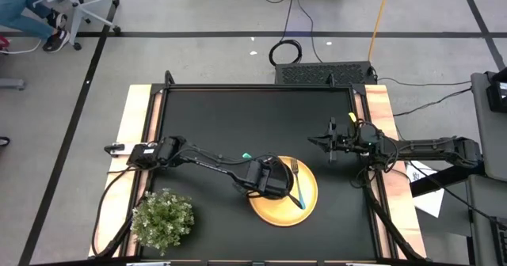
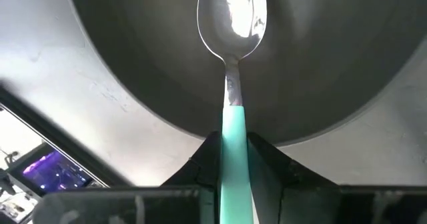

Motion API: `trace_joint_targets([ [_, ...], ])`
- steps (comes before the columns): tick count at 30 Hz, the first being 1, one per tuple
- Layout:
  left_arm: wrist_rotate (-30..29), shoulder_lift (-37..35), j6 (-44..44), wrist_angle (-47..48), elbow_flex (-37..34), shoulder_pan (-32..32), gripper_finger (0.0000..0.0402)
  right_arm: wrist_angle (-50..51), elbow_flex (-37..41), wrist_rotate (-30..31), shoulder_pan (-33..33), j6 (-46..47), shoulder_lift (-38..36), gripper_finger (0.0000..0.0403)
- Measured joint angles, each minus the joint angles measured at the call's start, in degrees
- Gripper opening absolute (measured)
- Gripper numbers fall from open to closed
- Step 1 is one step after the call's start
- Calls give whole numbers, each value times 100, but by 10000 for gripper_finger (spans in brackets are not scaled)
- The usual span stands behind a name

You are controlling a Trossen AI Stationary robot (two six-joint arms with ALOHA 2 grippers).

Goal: Set table place
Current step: Put the blue spoon into the black bowl

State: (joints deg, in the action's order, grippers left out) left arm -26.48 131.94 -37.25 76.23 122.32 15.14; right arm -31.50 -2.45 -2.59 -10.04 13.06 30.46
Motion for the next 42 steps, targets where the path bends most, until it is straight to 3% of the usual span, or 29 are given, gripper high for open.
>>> trace_joint_targets([
  [21, 564, 0, -125, -183, 0, 2, 49, 1, 1, -1, 2, 2, 0, 0],
  [42, 264, 260, -172, -190, 2, 0, 48, 3, 1, -2, 2, 129, 55, 0],
])
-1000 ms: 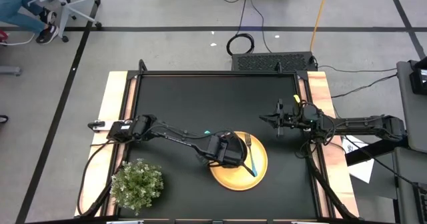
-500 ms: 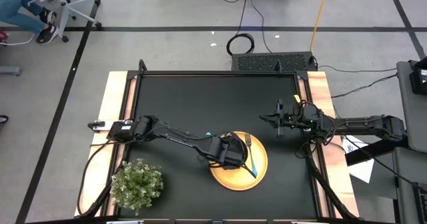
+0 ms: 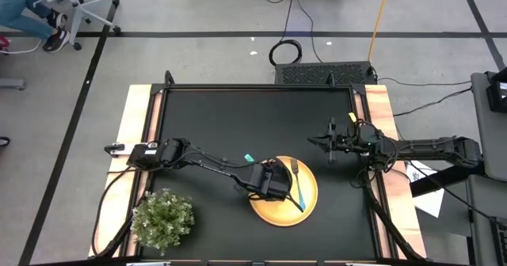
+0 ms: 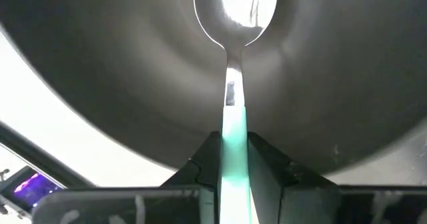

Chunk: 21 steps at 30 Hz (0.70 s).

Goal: Set table place
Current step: Put the blue spoon into the black bowl

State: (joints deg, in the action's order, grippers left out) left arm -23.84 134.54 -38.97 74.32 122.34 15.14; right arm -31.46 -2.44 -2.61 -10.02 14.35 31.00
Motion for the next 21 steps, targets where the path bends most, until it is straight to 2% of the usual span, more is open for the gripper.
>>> trace_joint_targets([
  [7, -313, 18, -222, -14, -2, 58, 48, 0, -2, 0, 0, 0, 0, 0],
  [14, -325, 20, -231, -47, -2, 74, 48, -1, -1, 0, 0, -2, 0, 0],
  [21, -323, 20, -185, -48, -2, 74, 65, -2, 0, 0, 0, -2, 0, 0],
])
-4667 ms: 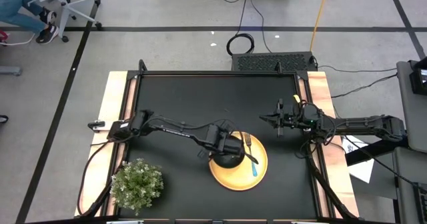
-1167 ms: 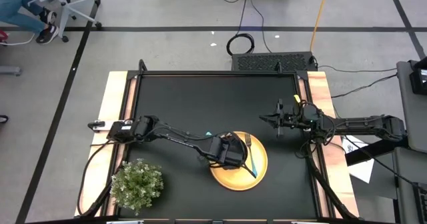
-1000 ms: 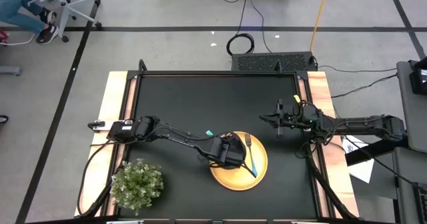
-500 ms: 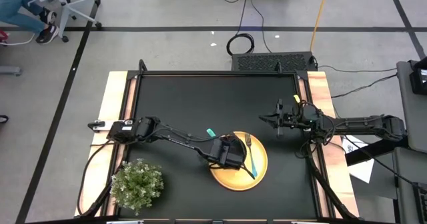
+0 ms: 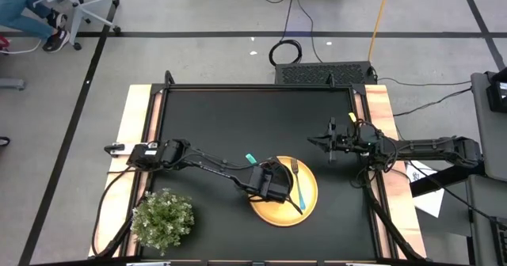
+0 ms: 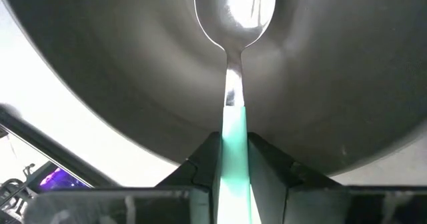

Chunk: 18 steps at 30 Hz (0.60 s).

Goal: Set table place
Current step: Put the blue spoon into the black bowl

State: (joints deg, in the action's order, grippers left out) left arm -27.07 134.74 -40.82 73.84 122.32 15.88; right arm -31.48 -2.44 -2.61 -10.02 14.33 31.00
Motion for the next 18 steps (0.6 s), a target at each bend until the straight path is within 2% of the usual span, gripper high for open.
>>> trace_joint_targets([
  [18, 2, 0, 85, 138, 0, -4, 71, 0, -1, 0, 0, 0, 0, 0],
])
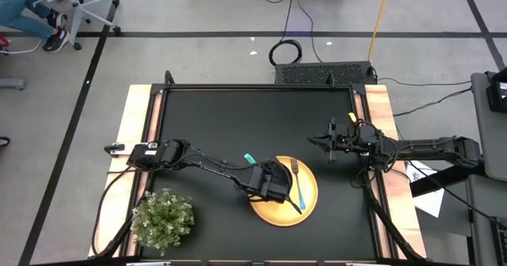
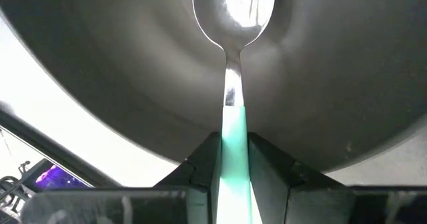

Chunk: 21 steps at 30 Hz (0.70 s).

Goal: Set table place
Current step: Put the blue spoon into the black bowl

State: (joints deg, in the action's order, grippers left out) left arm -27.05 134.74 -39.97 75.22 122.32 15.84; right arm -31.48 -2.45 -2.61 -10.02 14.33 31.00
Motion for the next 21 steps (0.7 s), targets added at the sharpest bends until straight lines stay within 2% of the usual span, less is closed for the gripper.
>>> trace_joint_targets([
  [21, 2, 0, 43, -169, 4, 48, 74, 0, 2, 0, 0, 1, -1, 0],
])
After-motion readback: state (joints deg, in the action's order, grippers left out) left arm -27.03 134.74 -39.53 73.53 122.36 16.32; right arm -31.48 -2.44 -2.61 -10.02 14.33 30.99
